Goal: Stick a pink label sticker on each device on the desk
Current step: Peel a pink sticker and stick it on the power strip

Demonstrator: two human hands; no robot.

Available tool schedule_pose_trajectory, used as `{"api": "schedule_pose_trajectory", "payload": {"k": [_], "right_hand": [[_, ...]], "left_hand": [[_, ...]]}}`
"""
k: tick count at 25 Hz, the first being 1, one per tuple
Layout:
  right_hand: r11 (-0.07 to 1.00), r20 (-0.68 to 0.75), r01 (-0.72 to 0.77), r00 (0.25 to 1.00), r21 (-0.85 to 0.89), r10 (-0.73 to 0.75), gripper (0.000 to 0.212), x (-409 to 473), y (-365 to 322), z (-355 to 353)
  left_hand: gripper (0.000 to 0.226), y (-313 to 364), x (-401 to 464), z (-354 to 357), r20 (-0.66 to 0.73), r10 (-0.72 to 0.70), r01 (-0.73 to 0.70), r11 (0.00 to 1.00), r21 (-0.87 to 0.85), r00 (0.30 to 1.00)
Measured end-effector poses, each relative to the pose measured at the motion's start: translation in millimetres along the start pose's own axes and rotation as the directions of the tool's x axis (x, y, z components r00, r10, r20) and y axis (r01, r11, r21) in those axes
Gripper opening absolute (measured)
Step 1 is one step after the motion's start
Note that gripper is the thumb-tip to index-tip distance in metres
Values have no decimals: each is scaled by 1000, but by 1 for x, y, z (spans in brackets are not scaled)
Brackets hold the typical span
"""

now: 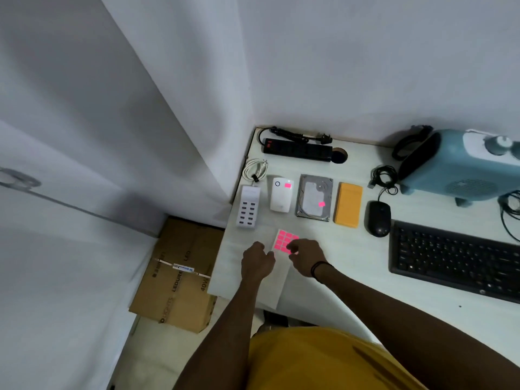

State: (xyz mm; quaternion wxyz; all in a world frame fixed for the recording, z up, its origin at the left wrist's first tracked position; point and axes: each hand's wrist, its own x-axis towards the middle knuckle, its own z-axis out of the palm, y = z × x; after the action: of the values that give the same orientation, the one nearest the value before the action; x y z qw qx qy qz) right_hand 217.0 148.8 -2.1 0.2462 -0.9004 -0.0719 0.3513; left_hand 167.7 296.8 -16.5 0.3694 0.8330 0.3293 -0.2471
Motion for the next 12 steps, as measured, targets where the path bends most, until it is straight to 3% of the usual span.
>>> {"api": "schedule_pose_trajectory", "payload": {"k": [3,5,9,12], "right_hand": [[967,191,88,981,-241,-42,54,-22,21,30],[923,238,129,970,-363,-42,65,-30,29,41],[909,263,123,965,-398,-15,79,-37,36,50],[939,233,105,972,-327,-28,72,-35,34,46]], "left_hand": [[48,-8,-10,12,48,-33,32,999,13,998],[50,-8,-13,18,58,-60,62,998,-23,996],[31,-7,-9,31,39,-53,55,996,-64,998],[21,-6,-11,37,-52,-51,46,993,-107,997]]}}
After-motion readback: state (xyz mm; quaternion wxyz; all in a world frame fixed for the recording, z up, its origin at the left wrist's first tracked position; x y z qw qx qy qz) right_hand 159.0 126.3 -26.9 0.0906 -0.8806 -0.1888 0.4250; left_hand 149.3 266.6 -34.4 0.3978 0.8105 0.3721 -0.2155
